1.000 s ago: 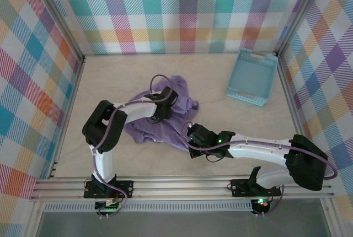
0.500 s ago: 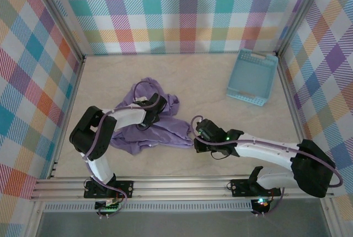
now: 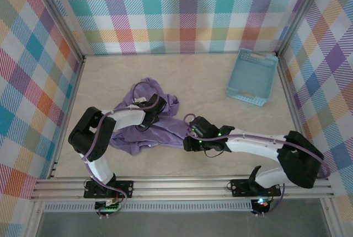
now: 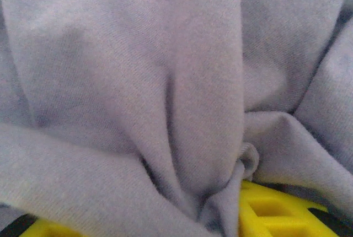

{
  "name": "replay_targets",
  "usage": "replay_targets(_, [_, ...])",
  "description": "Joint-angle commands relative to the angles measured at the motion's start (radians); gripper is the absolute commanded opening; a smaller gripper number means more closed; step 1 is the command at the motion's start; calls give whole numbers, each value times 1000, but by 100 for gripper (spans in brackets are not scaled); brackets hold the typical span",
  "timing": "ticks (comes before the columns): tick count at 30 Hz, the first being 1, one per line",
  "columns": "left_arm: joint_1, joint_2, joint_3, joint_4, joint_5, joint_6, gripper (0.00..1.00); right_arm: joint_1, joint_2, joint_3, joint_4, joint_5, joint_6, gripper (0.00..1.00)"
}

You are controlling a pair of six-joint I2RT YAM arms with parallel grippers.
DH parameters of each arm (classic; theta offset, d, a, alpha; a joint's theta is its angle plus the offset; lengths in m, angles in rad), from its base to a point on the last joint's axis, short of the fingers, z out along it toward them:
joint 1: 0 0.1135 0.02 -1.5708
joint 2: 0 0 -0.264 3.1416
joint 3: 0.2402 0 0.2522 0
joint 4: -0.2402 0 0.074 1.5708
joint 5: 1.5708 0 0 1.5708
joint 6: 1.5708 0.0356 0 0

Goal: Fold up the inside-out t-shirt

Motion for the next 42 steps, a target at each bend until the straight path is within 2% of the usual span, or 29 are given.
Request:
replay_targets(1, [-9,18,-45,-88,47,-1,43,-45,59,54,58,-27,-47,50])
replay_targets(5, [-11,10,-44,-89,49,7,43,-89,156,133,33,-47,-102,47])
replay_targets(7, [-11,6,-42,-91,46,11,43,-91,177,172,15,-50,-128,37])
replay_targets(9, [-11,9,-36,-95,46,16,43,-91,176,198,-10,-35,-149,36])
replay_targets(11, [-11,9,-32,-93,45,22,43,-91,177,221,-58,16,-160,38])
replay_targets(15, [-11,7,-30,-89,48,22,44,-91,203,266,-140,107,-190,53])
replay_targets(17, [-11,8,-30,-88,50,23,44,-91,216,278,-145,99,-203,56])
replay_targets(21, [-11,13,-24,-90,50,28,44,-91,265,297,-120,18,-191,54])
replay_targets(23, [-11,13,-26,-89,53,27,44,-91,294,307,-116,-3,-181,51])
replay_targets(25, [-11,14,-24,-87,56,27,44,-91,317,321,-114,-17,-178,44])
replay_targets(32, [-11,19,-21,-87,60,34,45,-90,276,365,-156,41,-224,2])
replay_targets(39, [-10,9,-18,-96,46,39,45,-61,111,380,-245,166,-295,0])
replay_targets(42, [-11,7,-13,-97,41,44,46,-47,85,388,-277,204,-305,0])
